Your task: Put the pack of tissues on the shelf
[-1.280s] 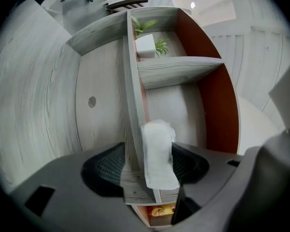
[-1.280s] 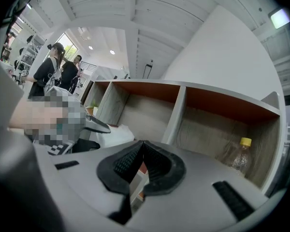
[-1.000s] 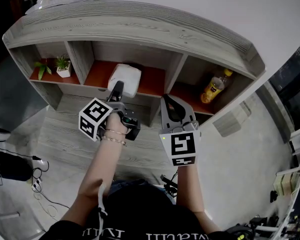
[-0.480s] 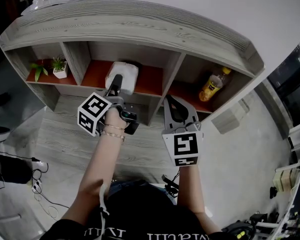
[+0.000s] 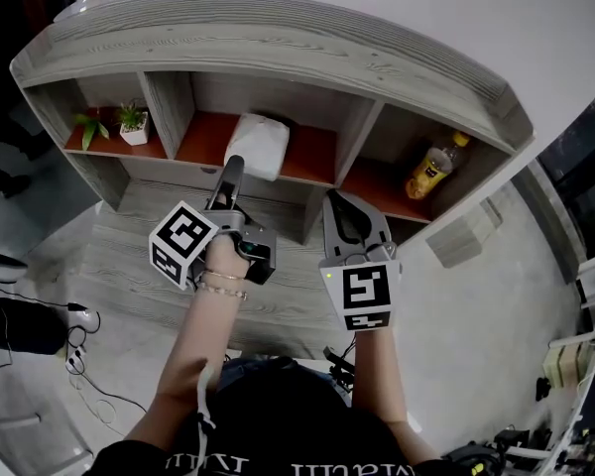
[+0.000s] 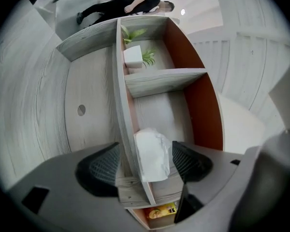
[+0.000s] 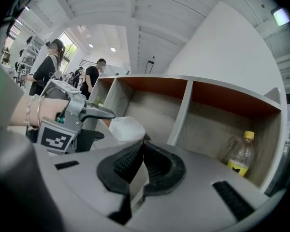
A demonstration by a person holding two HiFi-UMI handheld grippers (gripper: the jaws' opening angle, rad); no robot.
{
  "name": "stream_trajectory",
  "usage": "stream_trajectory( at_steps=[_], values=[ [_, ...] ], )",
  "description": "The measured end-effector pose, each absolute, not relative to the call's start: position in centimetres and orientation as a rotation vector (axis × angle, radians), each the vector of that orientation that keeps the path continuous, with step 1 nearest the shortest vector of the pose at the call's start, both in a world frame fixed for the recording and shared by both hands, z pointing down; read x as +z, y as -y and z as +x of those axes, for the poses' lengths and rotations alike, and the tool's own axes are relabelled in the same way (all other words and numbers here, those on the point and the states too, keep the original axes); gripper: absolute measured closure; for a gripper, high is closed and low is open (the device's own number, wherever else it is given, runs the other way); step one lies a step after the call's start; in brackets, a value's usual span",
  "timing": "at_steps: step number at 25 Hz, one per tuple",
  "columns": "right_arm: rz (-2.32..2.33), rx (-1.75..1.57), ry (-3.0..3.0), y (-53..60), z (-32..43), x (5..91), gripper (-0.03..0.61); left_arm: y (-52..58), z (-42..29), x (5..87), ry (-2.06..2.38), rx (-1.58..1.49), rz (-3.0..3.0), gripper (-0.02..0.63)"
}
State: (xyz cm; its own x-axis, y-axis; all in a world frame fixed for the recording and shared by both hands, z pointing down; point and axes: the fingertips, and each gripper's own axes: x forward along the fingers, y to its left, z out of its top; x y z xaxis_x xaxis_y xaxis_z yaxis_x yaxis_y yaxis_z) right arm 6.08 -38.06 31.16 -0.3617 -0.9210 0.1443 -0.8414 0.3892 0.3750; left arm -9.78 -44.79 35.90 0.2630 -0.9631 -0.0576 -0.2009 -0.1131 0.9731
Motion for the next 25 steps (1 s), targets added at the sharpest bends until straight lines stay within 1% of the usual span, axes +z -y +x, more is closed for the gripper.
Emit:
stream_trajectory(
  at_steps=[7, 13, 25],
  values=[
    [1.535, -0.287, 2.329, 37.7, 5.5, 32.5, 0.561, 43.7, -9.7, 38.5, 1.129, -0.890, 1.527, 0.287],
    [1.536, -0.280, 2.310, 37.8, 5.8, 33.1, 0.561, 44.1, -8.1, 39.7, 1.098, -0.836, 1.535, 0.287],
    [1.529, -0.292, 2.276, 38.7, 7.0, 33.1, 0.561, 46.9, -7.8, 39.8, 1.119, -0.826, 1.542, 0.287]
  ],
)
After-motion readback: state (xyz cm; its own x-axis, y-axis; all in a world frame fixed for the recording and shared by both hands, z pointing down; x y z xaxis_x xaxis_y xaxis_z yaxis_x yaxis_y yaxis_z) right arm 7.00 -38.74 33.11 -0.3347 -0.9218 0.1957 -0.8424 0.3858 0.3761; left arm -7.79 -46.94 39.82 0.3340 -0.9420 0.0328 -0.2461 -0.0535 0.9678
